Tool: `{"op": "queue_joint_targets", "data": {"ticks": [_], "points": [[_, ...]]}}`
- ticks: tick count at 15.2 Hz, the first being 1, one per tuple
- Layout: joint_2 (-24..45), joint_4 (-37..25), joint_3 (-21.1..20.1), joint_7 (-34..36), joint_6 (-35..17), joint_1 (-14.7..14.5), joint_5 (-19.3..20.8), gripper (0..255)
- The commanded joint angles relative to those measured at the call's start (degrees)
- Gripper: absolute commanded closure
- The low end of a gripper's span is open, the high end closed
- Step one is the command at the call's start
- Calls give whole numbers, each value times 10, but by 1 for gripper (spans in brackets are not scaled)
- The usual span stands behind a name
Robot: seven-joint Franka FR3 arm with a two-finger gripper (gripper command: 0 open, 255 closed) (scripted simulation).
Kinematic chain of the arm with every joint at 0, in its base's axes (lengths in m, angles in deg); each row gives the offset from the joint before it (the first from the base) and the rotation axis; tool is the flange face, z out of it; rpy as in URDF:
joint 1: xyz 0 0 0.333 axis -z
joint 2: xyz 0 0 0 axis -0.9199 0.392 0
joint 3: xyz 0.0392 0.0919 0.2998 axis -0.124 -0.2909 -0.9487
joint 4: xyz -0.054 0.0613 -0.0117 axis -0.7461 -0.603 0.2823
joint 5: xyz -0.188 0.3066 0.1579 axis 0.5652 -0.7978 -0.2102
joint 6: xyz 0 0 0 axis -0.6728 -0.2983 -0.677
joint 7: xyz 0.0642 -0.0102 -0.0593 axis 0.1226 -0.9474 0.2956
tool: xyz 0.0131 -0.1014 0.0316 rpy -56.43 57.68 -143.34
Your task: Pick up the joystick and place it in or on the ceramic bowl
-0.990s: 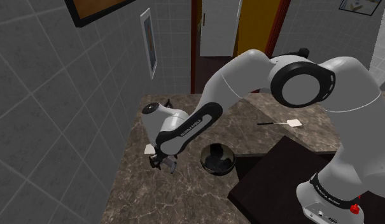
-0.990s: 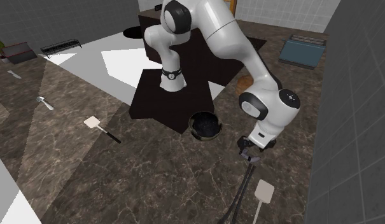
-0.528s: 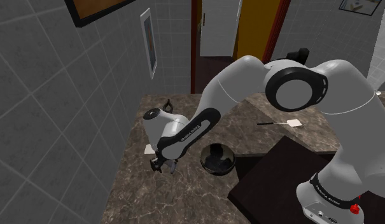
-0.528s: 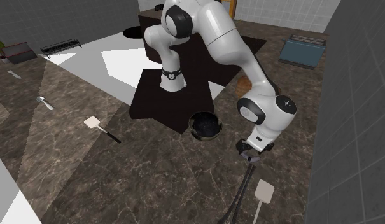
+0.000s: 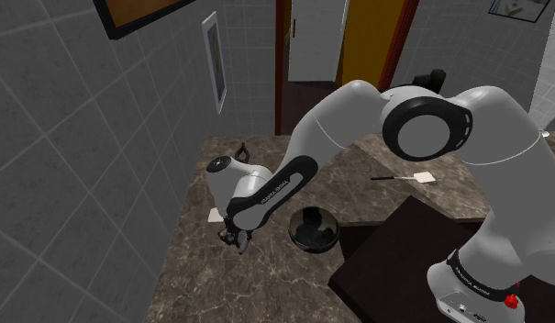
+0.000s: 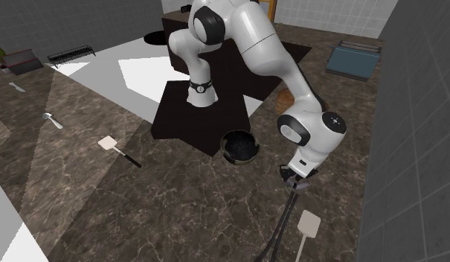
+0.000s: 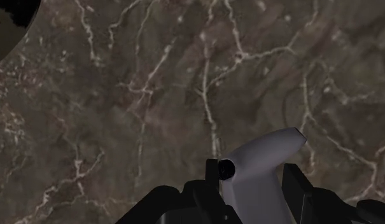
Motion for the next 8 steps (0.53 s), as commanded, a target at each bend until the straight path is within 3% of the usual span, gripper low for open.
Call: {"op": "queue_joint_targets", "data": {"ticks": [1,8], "points": [[0,0,0,0,0,0,0,255],[-12,5,-3,-1,8,2,-3,255]]}}
